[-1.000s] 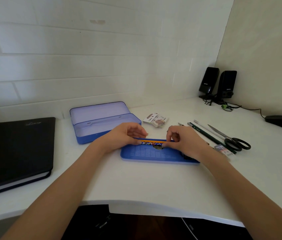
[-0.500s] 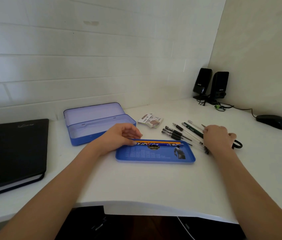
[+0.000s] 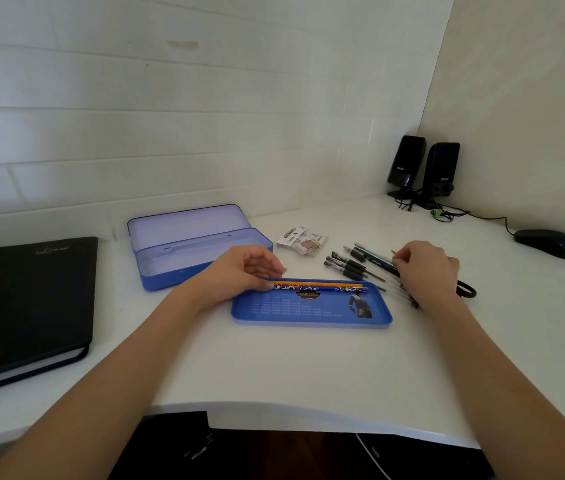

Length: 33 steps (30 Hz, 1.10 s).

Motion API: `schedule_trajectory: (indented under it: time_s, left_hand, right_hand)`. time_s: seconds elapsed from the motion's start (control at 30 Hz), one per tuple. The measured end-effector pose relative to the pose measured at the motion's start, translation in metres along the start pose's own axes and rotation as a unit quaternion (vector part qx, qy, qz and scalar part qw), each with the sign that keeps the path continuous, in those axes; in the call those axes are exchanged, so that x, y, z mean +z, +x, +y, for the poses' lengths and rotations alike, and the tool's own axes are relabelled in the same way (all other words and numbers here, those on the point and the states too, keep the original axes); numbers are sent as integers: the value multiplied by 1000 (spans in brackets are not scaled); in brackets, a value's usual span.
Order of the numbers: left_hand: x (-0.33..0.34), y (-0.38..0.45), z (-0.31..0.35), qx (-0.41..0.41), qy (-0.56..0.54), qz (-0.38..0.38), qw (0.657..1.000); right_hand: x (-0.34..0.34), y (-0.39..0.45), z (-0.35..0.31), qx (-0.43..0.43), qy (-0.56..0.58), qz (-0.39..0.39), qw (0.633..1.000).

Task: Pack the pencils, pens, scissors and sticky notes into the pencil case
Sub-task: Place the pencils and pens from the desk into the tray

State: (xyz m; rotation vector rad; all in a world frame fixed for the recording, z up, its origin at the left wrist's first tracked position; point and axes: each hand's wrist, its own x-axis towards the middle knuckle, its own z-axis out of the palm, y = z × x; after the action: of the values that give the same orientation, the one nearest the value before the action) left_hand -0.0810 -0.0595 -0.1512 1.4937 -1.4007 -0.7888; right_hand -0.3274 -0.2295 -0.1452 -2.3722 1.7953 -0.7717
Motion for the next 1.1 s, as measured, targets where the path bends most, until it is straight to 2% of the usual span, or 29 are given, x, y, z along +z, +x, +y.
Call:
schedule_trajectory:
  time_s: [0.17,0.37,0.47,0.57,0.7,0.77,0.97,1.1]
  left_hand:
    - [0,-1,0,1,-3,4,1000]
    - [1,0,2,0,-2,3,1000]
    - [0,0,1,0,-6,1,1000]
    - [0,-1,1,-1,-9,-1,1000]
    - [0,0,1,-5,-15,4,1000]
    - [0,0,1,-3,-8,1,1000]
    - [0,1,2,-4,-2,-6,1000]
    - [1,-1,5,-3,-6,-6,1000]
  right_hand:
    - [-4,-7,-14,-75,158,17,984]
    - [-2,-14,-28,-145,190,-36,970]
    - [-7,-20,-36,-165,280,-34,945]
    - [-14,-30,-45,-189,352,-75,914]
    - [-15,-41,-52,-250,323,-194,892]
    - [-14,-44,-54,-280,290,-227,887]
    - [-8,-52,-63,-296,264,-228,889]
    - [-1,-56,-70,-307,236,-194,901]
